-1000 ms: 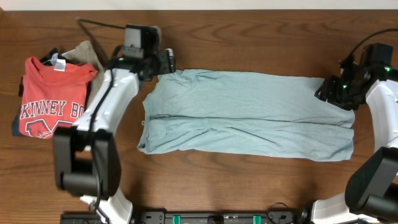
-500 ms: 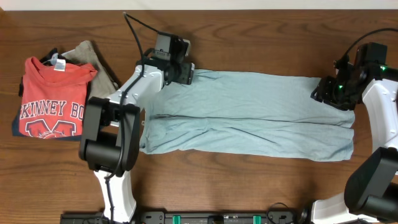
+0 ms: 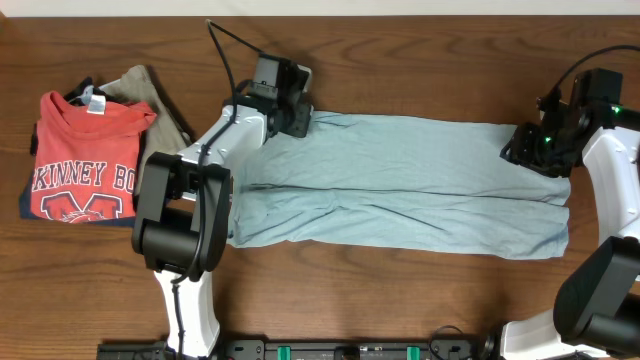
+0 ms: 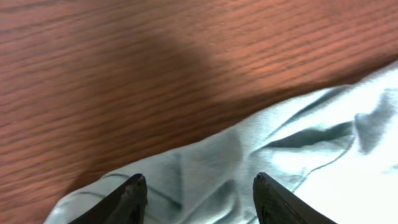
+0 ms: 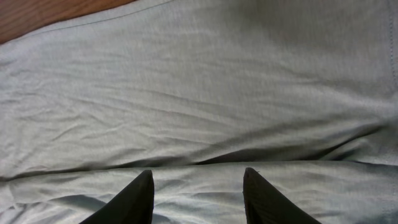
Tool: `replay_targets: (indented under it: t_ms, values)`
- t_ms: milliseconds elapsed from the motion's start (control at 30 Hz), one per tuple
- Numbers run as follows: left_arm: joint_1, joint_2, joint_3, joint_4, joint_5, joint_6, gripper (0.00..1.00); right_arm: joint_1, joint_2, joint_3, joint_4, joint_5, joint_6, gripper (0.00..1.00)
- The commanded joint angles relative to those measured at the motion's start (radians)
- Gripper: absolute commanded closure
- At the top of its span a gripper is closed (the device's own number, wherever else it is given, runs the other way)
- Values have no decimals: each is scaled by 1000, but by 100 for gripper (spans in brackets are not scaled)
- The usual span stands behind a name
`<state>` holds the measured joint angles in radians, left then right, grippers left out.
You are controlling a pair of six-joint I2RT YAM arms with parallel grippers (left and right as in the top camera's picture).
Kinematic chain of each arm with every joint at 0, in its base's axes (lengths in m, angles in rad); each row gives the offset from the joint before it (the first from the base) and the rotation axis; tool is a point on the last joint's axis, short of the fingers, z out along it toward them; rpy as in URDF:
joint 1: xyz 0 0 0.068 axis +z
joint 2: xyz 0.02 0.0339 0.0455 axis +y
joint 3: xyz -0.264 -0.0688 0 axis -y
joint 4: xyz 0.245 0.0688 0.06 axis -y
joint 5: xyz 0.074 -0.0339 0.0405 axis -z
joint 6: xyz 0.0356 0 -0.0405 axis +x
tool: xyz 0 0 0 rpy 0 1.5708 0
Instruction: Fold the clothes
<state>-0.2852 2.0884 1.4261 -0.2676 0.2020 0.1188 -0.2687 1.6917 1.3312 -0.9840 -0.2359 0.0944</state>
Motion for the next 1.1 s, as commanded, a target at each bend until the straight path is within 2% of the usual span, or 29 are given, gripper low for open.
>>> replay_targets:
  t_ms: [0, 133, 267, 333, 433, 467, 700, 833, 1067]
  values:
    - [-16, 31, 17, 0, -23, 20, 45, 8, -2, 7, -4, -8, -2, 55]
    - [-18, 38, 17, -6, -63, 19, 45, 8, -2, 7, -3, -7, -2, 55]
    - [-18, 38, 17, -6, -65, 19, 56, 8, -2, 7, -3, 0, -2, 56]
    - [-18, 38, 17, -6, -65, 19, 66, 8, -2, 7, -3, 0, -2, 56]
    - [-18, 38, 17, -6, -65, 19, 88, 8, -2, 8, -3, 0, -2, 56]
    - [-17, 38, 17, -4, -65, 19, 92, 8, -2, 7, -1, 4, -2, 56]
    - [-16, -3, 23, -4, -65, -35, 94, 7, -2, 7, 30, 141, 25, 58]
    - [-15, -70, 25, -21, -65, -90, 94, 7, 2, 6, 97, 203, 25, 56]
    - [-15, -178, 25, -192, -47, -186, 94, -4, 29, 6, 217, 283, 35, 54]
